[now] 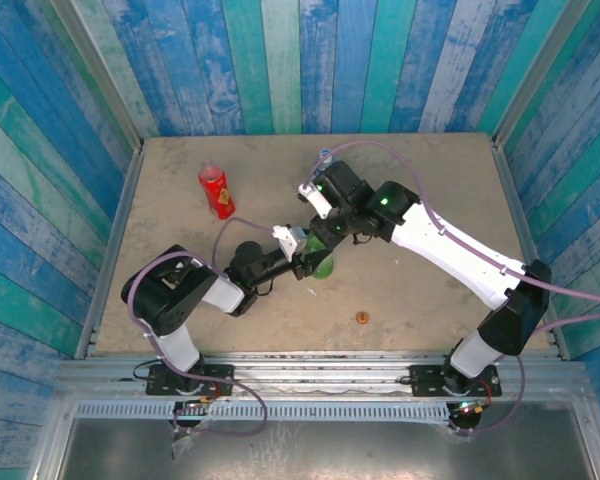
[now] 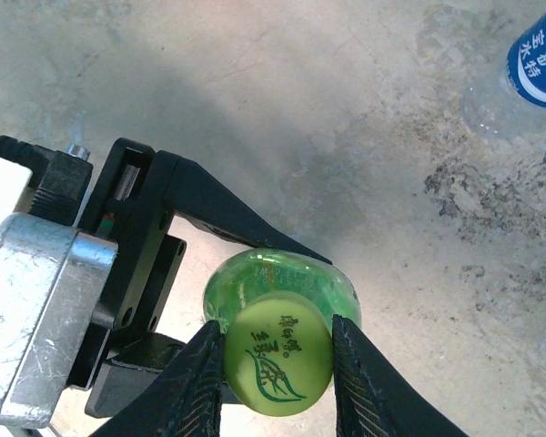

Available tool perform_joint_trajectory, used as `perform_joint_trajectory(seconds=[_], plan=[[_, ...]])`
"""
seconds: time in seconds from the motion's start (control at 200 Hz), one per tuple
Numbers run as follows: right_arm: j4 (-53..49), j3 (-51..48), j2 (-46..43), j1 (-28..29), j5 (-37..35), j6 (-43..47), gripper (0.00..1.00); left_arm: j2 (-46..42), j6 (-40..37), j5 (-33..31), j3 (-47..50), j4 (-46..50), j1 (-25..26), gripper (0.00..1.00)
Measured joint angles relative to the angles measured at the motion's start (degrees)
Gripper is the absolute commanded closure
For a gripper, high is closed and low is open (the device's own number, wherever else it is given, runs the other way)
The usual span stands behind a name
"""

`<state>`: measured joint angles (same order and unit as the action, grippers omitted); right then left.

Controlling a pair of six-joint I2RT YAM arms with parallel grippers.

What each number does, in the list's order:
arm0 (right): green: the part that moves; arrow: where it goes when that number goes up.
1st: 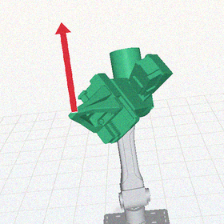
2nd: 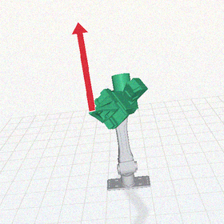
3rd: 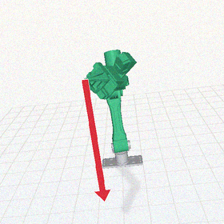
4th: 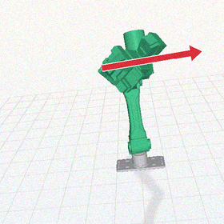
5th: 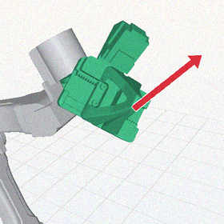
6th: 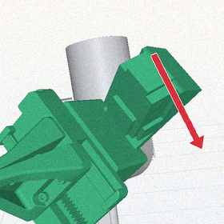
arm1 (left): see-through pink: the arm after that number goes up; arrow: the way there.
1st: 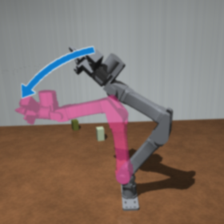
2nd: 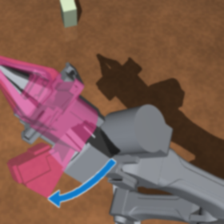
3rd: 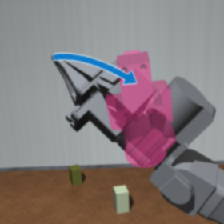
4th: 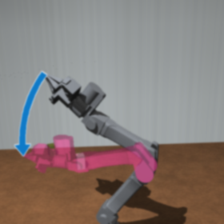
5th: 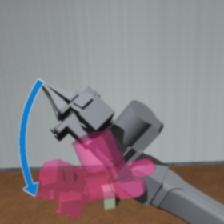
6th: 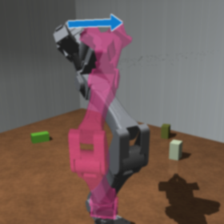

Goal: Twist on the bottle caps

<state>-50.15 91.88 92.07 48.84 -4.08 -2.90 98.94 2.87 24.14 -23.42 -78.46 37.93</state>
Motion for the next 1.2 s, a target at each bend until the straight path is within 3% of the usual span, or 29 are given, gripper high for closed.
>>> perform_joint_trajectory(seconds=[0.636, 1.201], plan=[[4.3, -3.4, -1.7, -1.0, 1.6, -5.8, 0.71, 1.4, 1.5, -0.2, -0.2, -2.1, -0.2, 0.43], [1.7, -2.1, -1.7, 0.1, 0.0, 2.4, 0.7, 1.8, 1.4, 0.7, -0.2, -2.8, 0.0, 0.43]])
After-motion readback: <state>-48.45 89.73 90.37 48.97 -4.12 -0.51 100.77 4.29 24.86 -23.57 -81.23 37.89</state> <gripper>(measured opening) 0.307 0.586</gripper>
